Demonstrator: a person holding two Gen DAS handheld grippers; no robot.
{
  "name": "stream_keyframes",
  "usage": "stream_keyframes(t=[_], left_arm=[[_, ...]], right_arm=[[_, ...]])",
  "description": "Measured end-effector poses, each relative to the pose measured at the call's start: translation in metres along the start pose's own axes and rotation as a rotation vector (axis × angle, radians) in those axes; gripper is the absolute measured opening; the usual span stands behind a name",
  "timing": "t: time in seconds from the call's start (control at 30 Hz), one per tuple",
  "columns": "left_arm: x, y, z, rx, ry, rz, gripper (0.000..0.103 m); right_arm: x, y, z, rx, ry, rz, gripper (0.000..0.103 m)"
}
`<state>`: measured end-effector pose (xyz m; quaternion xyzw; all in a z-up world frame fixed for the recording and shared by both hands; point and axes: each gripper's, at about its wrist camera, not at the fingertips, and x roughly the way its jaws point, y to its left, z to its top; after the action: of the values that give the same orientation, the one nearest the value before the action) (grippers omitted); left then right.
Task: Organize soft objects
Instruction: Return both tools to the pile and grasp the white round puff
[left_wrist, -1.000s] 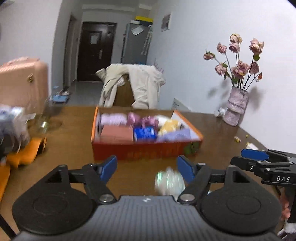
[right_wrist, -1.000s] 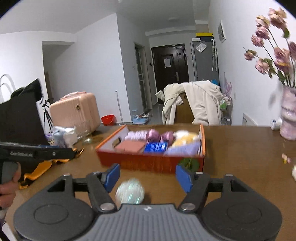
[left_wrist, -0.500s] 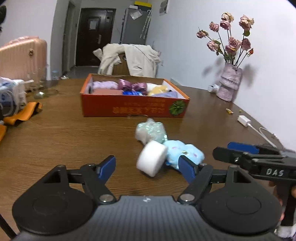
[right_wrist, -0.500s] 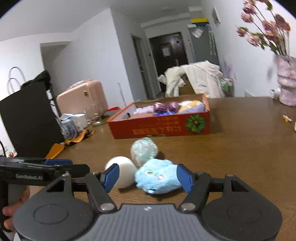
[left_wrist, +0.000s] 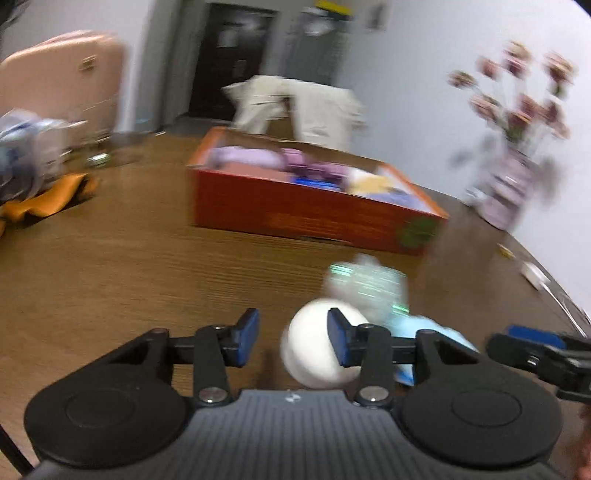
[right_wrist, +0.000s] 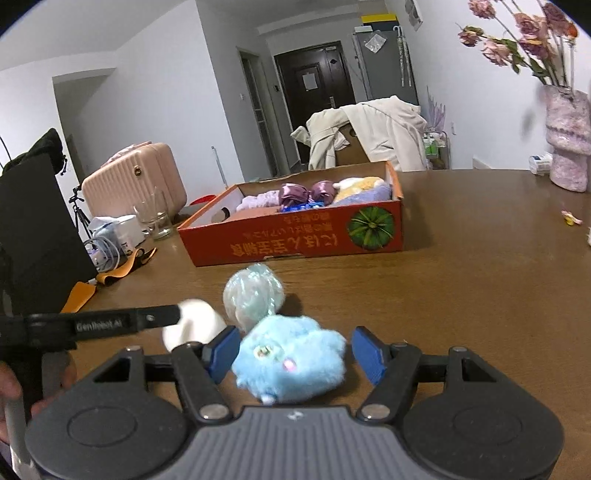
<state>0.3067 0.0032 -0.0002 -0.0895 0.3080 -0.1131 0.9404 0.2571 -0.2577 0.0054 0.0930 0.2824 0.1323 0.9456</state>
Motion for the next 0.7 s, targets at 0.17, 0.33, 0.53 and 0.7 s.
stream_keyframes(t=[0.17, 0.33, 0.53, 0.7], left_arm=[[-0.004, 0.019, 0.002, -0.048, 0.002, -0.089, 0.072], [0.009, -0.001, 0.000, 0.096, -0.005, -0.105, 0.078], [0.034, -0.007, 0.002, 0.153, 0.041, -0.123, 0.077], [0.048, -0.006, 0.003, 0.158, 0.056, -0.147, 0.057]], right_arm=[[0.037, 0.016, 0.012, -0.027, 0.022, 0.044, 0.066], [0.071, 0.021, 0.027, -0.022, 0.037, 0.033, 0.061], [0.099, 0.018, 0.037, 0.007, 0.068, 0.062, 0.061], [0.121, 0.017, 0.035, 0.034, 0.104, 0.110, 0.039]])
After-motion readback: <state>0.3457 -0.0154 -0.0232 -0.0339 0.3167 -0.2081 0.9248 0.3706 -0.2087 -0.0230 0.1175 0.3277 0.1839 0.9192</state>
